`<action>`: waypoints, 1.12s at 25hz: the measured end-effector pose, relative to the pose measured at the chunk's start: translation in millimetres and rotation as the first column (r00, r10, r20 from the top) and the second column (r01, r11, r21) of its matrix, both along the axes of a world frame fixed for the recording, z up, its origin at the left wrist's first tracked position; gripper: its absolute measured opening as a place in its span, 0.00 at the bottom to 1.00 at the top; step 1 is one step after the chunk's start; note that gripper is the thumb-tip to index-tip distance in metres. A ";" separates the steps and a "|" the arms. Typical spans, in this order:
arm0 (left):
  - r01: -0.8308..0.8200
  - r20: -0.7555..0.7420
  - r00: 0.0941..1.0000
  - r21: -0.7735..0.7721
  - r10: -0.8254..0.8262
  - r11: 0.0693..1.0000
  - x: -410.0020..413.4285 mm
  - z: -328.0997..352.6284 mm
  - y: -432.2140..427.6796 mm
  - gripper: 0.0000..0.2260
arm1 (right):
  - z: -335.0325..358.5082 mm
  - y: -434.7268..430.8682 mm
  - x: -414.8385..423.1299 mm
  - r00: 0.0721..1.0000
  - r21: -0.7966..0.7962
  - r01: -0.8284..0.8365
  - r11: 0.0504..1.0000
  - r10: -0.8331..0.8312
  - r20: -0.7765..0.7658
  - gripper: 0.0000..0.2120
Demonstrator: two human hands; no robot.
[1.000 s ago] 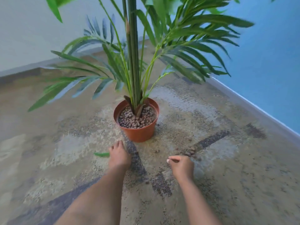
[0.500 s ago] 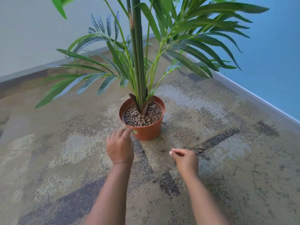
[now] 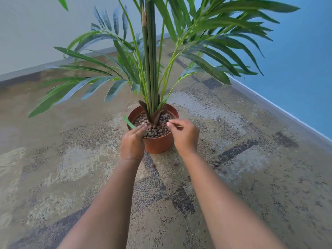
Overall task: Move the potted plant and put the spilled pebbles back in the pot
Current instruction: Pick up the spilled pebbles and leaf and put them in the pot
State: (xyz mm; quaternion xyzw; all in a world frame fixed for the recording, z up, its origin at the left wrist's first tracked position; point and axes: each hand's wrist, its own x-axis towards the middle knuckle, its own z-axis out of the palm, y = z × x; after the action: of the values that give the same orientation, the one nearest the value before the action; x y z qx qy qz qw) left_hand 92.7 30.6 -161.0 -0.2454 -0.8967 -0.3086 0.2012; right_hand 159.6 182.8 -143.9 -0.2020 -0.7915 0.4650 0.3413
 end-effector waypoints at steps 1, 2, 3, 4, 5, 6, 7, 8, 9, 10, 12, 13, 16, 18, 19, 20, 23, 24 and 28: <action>-0.019 0.012 1.000 0.014 0.019 1.000 1.6 -4.2 1.0 0.20 | 1.4 2.3 -9.5 0.997 0.050 -0.049 0.998 0.047 0.055 0.08; -0.039 0.014 0.999 0.030 0.039 0.999 5.6 -8.8 1.1 0.23 | 0.6 4.4 -15.2 0.993 0.093 -0.088 0.992 0.080 0.088 0.08; -0.075 0.023 0.997 0.045 0.074 0.996 12.9 -15.3 0.6 0.25 | -2.3 7.3 -17.5 0.992 0.115 -0.100 0.988 0.090 0.090 0.08; -0.136 0.049 0.990 0.075 0.133 0.988 24.0 -23.7 -1.0 0.25 | -8.6 11.0 -15.3 0.995 0.107 -0.079 0.991 0.071 0.074 0.08; -0.215 0.102 0.974 0.118 0.204 0.969 39.1 -33.8 -2.8 0.23 | -17.9 15.7 -8.0 0.998 0.073 -0.023 0.997 0.020 0.052 0.08; -0.286 0.182 0.949 0.158 0.257 0.945 56.8 -45.2 -3.5 0.21 | -30.7 22.6 3.4 0.997 0.016 0.062 0.998 -0.062 0.052 0.08; -0.313 0.274 0.925 0.162 0.262 0.936 73.4 -59.6 -4.2 0.19 | -45.6 31.5 15.7 0.983 -0.048 0.161 0.986 -0.156 0.098 0.07; -0.282 0.346 0.911 0.121 0.226 0.952 88.1 -74.0 -5.5 0.17 | -61.4 42.0 27.4 0.956 -0.100 0.246 0.964 -0.224 0.191 0.07; -0.217 0.396 0.901 0.060 0.176 0.974 98.7 -88.9 -7.1 0.17 | -76.4 52.1 36.3 0.919 -0.121 0.293 0.948 -0.245 0.308 0.06; -0.173 0.441 0.886 0.024 0.145 0.985 103.7 -103.5 -9.3 0.16 | -89.0 60.1 41.5 0.885 -0.111 0.290 0.950 -0.223 0.409 0.06; -0.251 0.550 0.818 0.077 0.169 0.965 100.6 -117.5 -11.4 0.16 | -104.7 66.4 38.5 0.859 -0.065 0.190 0.980 -0.134 0.494 0.09; -0.317 0.596 0.780 0.110 0.192 0.942 97.8 -119.7 -11.2 0.15 | -106.7 66.5 31.8 0.860 -0.054 0.143 0.988 -0.097 0.501 0.10; -0.384 0.661 0.719 0.124 0.212 0.915 91.3 -121.9 -6.1 0.19 | -106.8 62.4 -0.5 0.861 -0.021 0.030 0.999 -0.015 0.509 0.11; -0.387 0.648 0.735 0.160 0.198 0.908 89.2 -123.5 -5.1 0.21 | -110.9 59.5 -28.4 0.840 0.035 -0.063 0.997 0.034 0.541 0.13; -0.391 0.633 0.748 0.178 0.199 0.903 87.9 -126.2 -5.0 0.21 | -112.0 56.9 -41.9 0.823 0.077 -0.121 0.990 0.057 0.565 0.13; -0.402 0.625 0.752 0.186 0.208 0.897 87.6 -129.2 -4.4 0.21 | -114.7 56.1 -52.8 0.814 0.122 -0.176 0.977 0.075 0.576 0.11; -0.454 0.630 0.734 0.177 0.253 0.873 85.9 -134.6 -1.9 0.18 | -124.3 56.8 -75.1 0.795 0.133 -0.263 0.956 0.137 0.590 0.08; -0.461 0.628 0.733 0.176 0.261 0.870 84.3 -135.6 -1.1 0.18 | -126.3 58.0 -79.1 0.787 0.127 -0.276 0.953 0.149 0.599 0.09; -0.483 0.620 0.725 0.146 0.300 0.863 81.4 -134.9 0.4 0.19 | -117.2 56.6 -64.0 0.858 -0.035 -0.114 0.993 0.116 0.501 0.08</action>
State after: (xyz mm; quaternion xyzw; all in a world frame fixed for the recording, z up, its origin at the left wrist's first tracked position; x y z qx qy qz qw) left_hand 174.1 30.9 -295.9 0.0908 -0.8887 -0.4492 0.0154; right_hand 95.7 239.5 -261.1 -0.2691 -0.8627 0.4175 0.0950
